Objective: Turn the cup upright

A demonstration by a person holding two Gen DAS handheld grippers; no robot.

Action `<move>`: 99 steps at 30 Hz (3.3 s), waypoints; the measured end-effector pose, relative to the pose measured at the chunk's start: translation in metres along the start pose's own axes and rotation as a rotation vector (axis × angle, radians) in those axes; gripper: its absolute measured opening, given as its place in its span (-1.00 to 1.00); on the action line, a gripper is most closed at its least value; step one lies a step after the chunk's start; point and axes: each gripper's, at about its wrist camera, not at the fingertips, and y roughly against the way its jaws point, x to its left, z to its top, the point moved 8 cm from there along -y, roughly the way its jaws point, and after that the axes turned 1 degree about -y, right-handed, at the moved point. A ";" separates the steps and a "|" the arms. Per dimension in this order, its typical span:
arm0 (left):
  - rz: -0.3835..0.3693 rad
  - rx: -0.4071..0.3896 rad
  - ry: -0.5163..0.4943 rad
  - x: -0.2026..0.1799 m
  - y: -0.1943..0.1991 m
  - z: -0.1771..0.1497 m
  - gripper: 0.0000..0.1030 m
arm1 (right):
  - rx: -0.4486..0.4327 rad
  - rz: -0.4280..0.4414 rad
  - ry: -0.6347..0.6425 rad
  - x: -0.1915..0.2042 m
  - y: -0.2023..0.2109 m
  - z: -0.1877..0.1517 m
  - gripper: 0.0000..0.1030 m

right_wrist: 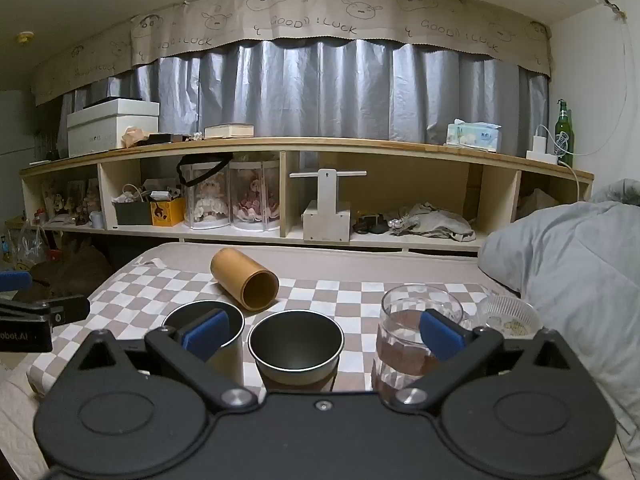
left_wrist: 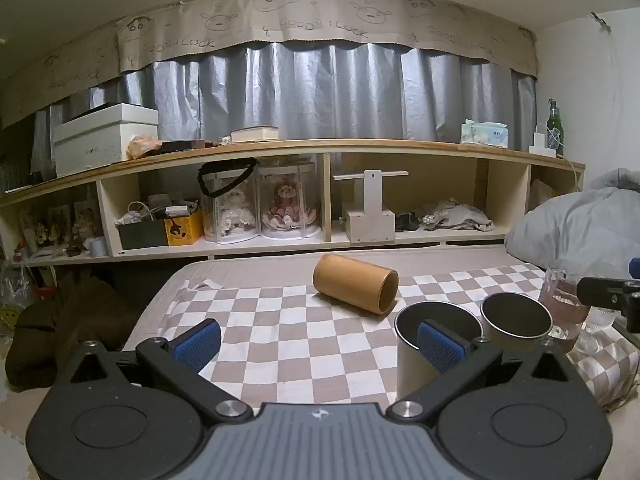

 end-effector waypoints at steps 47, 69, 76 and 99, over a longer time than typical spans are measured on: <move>0.003 0.004 -0.008 0.000 0.000 0.000 1.00 | 0.001 -0.001 0.001 0.000 0.001 0.000 1.00; 0.003 0.006 -0.009 0.000 0.000 -0.001 1.00 | 0.000 0.000 0.002 0.000 0.002 -0.001 1.00; 0.003 0.006 -0.009 0.000 0.000 -0.001 1.00 | -0.001 -0.001 0.003 0.000 0.002 -0.001 1.00; -0.012 0.047 -0.010 -0.003 -0.008 -0.005 1.00 | -0.002 -0.007 0.019 -0.004 0.002 -0.006 1.00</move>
